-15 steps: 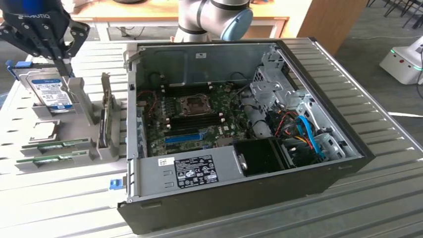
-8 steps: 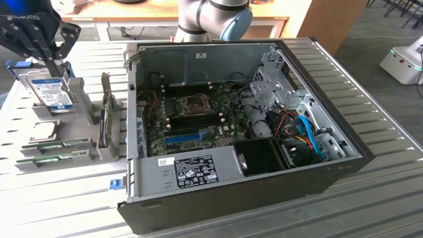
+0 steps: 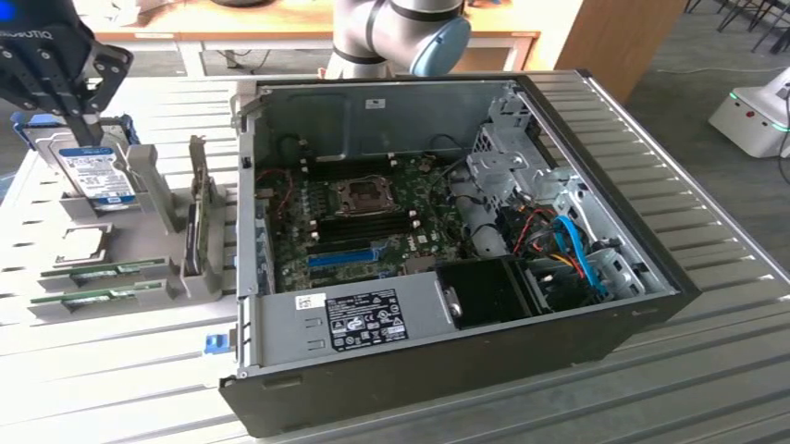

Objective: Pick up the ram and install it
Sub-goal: 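Reach for the ram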

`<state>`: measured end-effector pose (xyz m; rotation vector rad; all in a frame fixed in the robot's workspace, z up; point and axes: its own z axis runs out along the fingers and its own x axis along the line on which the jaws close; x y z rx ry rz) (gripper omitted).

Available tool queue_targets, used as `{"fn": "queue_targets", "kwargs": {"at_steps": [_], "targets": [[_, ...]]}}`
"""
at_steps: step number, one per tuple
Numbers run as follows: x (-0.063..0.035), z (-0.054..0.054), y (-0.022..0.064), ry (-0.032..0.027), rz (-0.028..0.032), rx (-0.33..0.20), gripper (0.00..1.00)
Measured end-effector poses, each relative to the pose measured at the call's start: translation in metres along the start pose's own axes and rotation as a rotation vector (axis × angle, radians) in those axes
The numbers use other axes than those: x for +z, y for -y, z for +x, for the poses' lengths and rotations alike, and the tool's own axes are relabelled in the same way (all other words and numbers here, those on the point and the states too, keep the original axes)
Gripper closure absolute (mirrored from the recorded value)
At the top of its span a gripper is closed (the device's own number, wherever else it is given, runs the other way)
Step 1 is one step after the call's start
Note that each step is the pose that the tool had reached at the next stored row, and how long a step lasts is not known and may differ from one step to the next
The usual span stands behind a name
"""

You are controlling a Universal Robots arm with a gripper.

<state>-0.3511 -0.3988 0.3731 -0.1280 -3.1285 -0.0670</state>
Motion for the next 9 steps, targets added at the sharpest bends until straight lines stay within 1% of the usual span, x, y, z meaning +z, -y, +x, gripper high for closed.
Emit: {"fn": "queue_targets", "kwargs": {"at_steps": [9], "targets": [[0.0022,0.016,0.0013,-0.0071,0.0005,0.002,0.89]]}}
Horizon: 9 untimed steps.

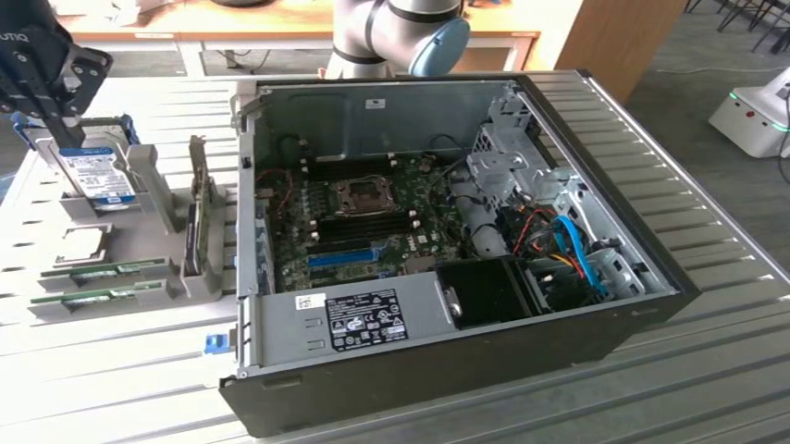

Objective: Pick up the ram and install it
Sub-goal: 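Reach for the ram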

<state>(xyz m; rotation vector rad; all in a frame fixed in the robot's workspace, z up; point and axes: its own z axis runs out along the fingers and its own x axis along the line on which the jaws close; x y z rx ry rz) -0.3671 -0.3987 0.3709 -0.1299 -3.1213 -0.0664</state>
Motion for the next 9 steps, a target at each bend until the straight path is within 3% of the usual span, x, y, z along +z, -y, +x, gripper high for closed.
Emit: {"fn": "queue_targets", "kwargs": {"at_steps": [9], "targets": [[0.002,0.015,0.0013,-0.0076,0.0006,0.002,0.89]]}}
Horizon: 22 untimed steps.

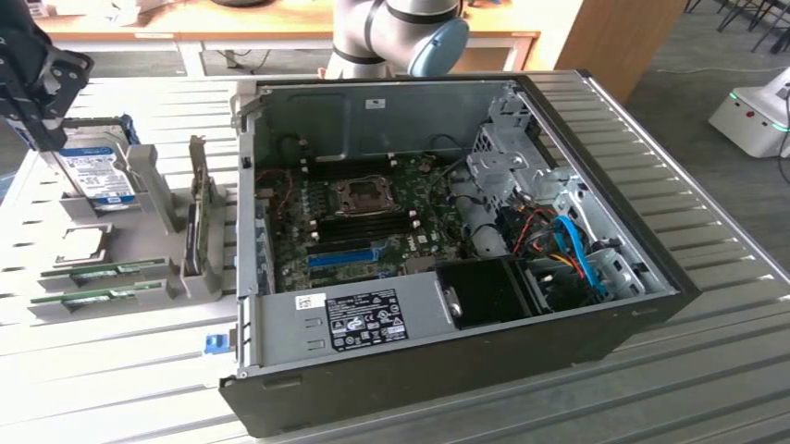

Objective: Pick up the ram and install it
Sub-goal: 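Reach for the ram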

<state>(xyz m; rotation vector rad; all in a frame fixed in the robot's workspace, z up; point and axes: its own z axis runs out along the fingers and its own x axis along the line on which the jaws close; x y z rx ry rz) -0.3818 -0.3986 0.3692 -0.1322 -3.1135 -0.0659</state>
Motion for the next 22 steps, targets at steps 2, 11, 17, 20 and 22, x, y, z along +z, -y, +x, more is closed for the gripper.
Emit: {"fn": "queue_targets", "kwargs": {"at_steps": [2,11,17,20,22], "targets": [[0.0004,0.0027,0.0002,-0.0023,0.0002,0.0,0.89],[0.0006,0.0048,0.0005,-0.0039,0.0004,0.001,0.89],[0.0005,0.0044,0.0038,-0.0039,0.0004,0.001,0.89],[0.0004,0.0043,0.0053,-0.0039,0.0004,0.001,0.89],[0.0004,0.0042,0.0062,-0.0039,0.0004,0.001,0.89]]}}
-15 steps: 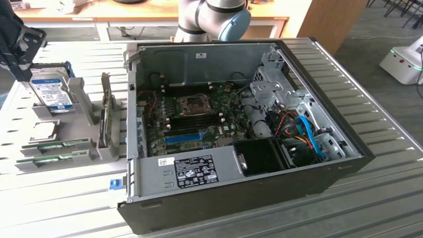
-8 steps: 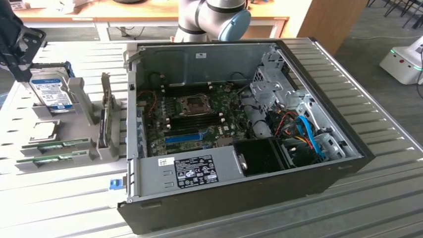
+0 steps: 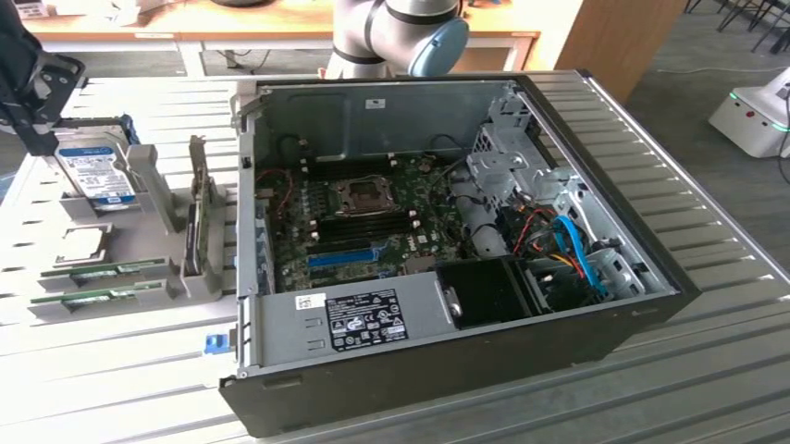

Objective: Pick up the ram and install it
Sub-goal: 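Reach for the ram, then pick up the ram and move it above insertion slot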

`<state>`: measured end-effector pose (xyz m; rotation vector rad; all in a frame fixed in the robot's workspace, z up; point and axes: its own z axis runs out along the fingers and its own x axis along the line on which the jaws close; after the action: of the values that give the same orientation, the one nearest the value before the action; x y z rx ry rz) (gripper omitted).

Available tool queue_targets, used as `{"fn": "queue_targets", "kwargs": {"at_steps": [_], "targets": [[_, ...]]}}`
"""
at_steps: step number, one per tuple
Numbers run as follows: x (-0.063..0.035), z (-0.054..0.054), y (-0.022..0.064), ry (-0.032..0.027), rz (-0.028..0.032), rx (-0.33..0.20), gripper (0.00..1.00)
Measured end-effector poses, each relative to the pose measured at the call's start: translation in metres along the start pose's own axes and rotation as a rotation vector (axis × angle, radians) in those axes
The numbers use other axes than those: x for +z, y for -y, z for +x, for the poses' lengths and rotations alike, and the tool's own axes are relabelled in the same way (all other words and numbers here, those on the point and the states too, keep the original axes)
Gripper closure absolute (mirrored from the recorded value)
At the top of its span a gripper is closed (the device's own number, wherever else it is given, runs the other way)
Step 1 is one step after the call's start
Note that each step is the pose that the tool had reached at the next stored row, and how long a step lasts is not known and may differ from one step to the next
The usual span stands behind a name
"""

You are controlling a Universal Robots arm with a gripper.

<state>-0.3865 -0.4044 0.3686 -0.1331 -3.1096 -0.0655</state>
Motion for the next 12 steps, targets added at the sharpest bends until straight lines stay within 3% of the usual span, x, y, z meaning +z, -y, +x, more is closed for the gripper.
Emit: {"fn": "queue_targets", "kwargs": {"at_steps": [12], "targets": [[-0.0002,-0.0004,0.004,0.0001,0.0,0.0,0.89]]}}
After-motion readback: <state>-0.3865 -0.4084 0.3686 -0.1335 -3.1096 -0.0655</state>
